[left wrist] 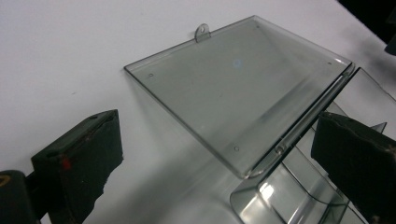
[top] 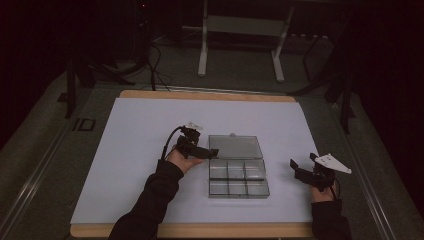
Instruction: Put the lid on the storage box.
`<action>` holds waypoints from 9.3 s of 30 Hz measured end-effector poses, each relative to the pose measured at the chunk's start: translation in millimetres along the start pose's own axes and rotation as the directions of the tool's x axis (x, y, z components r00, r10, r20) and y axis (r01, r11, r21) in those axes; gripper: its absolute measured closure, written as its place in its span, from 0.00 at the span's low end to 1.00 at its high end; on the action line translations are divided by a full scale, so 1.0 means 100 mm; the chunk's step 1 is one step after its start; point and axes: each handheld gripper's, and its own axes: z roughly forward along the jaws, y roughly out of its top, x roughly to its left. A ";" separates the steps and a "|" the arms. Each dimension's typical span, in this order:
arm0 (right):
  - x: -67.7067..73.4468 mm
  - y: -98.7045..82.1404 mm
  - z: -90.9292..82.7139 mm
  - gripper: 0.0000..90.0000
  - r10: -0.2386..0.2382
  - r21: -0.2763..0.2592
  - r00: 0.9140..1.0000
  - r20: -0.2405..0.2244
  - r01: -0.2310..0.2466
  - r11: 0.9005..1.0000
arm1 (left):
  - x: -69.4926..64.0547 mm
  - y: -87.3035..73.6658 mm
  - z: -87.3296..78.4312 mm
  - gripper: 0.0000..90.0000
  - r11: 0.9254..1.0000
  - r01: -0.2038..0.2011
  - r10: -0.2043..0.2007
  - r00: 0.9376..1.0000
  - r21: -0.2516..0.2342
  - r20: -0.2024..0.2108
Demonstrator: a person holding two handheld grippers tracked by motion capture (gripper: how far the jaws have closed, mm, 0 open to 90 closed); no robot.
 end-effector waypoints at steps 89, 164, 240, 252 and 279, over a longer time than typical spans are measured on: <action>0.67 0.64 0.52 0.30 -0.042 0.120 0.951 -0.305 0.082 0.989 | 0.12 -0.09 0.15 0.80 0.998 -0.004 0.019 0.962 -0.057 0.273; 0.72 0.60 -0.01 0.89 -0.136 0.078 0.873 -0.469 0.195 0.978 | -0.29 -0.39 -0.42 0.84 0.960 -0.272 0.277 0.957 -0.065 0.086; 0.28 0.19 0.08 0.17 -0.076 0.178 0.961 -0.267 0.127 0.976 | 0.14 -0.88 -0.52 0.02 0.986 -0.162 0.163 0.987 0.042 -0.016; 0.13 0.08 -0.02 0.17 -0.069 0.173 0.976 -0.208 0.106 0.979 | 0.18 -1.01 -0.66 0.02 0.990 -0.142 0.143 0.989 0.012 -0.032; 0.11 -0.08 -0.13 0.17 -0.100 0.198 0.978 -0.184 0.137 0.971 | 0.30 -1.34 -0.87 0.02 0.992 -0.122 0.120 0.985 -0.013 -0.122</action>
